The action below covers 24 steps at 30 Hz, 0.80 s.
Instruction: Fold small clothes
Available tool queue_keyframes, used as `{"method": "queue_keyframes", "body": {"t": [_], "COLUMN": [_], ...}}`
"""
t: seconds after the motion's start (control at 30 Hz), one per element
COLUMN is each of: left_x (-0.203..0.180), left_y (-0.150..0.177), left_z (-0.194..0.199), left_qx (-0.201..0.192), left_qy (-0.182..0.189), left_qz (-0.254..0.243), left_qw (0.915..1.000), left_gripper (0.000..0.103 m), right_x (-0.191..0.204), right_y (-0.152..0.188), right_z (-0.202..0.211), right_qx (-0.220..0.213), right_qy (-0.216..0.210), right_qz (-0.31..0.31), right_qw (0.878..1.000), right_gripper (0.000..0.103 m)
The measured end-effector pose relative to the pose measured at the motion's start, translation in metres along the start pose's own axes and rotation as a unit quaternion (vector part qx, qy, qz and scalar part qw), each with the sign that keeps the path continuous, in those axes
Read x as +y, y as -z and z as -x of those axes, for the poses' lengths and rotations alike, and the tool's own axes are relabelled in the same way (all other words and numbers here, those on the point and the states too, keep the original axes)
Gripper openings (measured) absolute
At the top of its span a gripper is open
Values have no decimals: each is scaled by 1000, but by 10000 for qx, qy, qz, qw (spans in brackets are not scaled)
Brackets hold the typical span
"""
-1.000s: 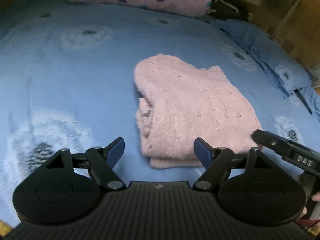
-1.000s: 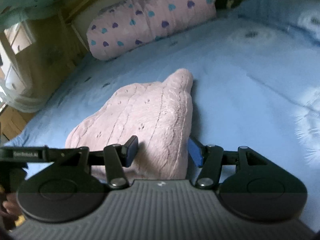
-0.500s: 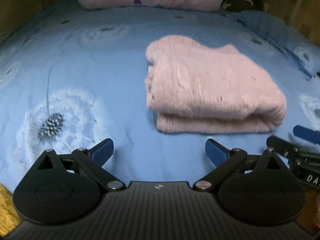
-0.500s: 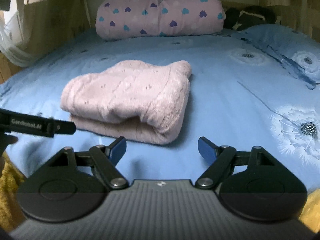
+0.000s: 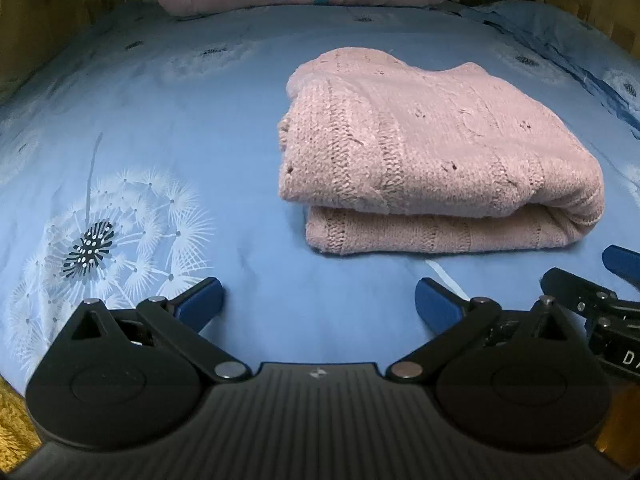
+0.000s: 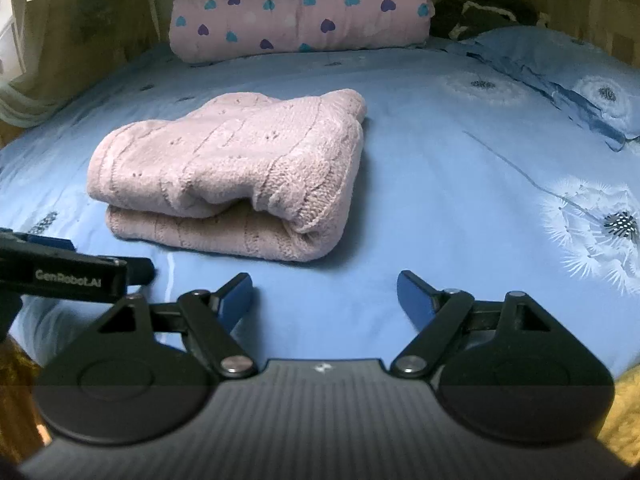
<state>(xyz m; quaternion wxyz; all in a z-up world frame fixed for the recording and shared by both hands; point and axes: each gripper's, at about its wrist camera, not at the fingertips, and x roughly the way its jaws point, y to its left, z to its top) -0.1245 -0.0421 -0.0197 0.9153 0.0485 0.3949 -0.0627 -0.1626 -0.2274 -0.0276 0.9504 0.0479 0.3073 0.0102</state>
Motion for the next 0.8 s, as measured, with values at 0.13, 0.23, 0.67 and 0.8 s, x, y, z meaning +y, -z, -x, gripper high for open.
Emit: {"method": "queue_keyframes", "body": {"t": [0.13,0.23,0.67,0.8], "left_x": [-1,-1,-1,-1], "left_y": [1,1,3,3], "left_z": [0,0,0,0], "left_qx": [-9,-5,-29,-18], "left_qy": [-8,-8,-21,-28], "left_qz": [-4,8,15,11], "left_qw": [10000,10000,10000,10000], "left_gripper": [103,103,103,103], "right_x": [0,0,0,0], "right_y": [1,1,1,2], "right_z": [1,1,-1,-2], "right_qx": [1,3,13,17], "right_qy": [-2,-2,7,21], "right_qz": [-11,-57,-63,-45], "right_qw": [10000,10000,10000,10000], "right_gripper": [81,82,82,82]}}
